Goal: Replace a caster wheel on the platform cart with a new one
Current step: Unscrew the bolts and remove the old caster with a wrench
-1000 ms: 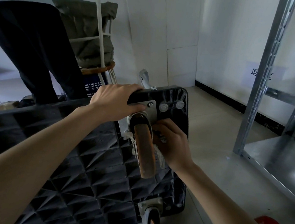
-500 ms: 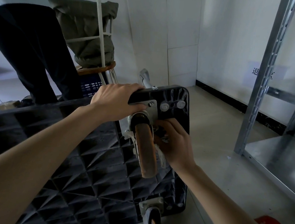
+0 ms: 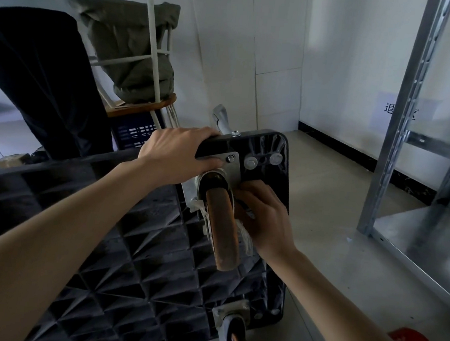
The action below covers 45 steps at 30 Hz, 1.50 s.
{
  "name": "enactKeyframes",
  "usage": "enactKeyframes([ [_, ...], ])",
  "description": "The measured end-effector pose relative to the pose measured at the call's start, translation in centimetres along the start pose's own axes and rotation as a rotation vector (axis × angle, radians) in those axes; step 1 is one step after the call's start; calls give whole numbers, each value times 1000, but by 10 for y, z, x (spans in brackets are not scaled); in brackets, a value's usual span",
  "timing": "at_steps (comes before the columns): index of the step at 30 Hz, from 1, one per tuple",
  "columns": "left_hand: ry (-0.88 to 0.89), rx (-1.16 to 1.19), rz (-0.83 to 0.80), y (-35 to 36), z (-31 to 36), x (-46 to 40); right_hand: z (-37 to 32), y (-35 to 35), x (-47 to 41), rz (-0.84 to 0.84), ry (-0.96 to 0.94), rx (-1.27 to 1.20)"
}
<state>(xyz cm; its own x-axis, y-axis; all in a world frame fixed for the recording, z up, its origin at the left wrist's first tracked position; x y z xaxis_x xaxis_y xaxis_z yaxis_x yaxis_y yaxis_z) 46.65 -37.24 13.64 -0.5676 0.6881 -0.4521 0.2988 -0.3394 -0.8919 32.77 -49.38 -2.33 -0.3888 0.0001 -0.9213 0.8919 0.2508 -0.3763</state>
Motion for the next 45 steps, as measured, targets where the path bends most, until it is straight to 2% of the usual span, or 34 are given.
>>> enactKeyframes([
  [5,13,4,7,2,0,0,0,-2,-1,35,82,-2],
  [9,18,3,13,1,0,-1,2,-1,-1,-2,25,-1],
  [14,18,5,12,2,0,-1,3,-3,-3,11,88,-38],
  [25,14,10,2,2,-2,-2,5,-8,-4,-56,-42,-24],
  [29,13,9,-8,2,-2,-2,8,-25,-7,-33,34,-57],
  [33,24,7,2,0,-1,-2,7,-46,-31,39,30,-11],
  [37,37,26,7,-2,-3,-1,-1,-63,-78,37,3,-36],
  [41,29,16,6,-4,-2,0,-2,-76,-124,-77,35,-41],
  [45,17,15,-4,-5,-1,2,6,-82,-164,-297,137,3],
])
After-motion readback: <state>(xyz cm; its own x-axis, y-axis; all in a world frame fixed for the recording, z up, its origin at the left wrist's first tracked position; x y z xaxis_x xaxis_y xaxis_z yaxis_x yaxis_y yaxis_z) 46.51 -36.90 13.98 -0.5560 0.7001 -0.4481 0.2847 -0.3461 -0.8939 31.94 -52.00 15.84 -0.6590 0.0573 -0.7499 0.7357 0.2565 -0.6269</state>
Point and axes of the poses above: each hand's wrist, its own x-axis away from the middle knuckle, its own y-axis out of the palm, z = x × y, the point moved 1 cm from there along -x, towards the middle knuckle, and after that the axes turned 15 degrees about -y, right-handed, at the moved point
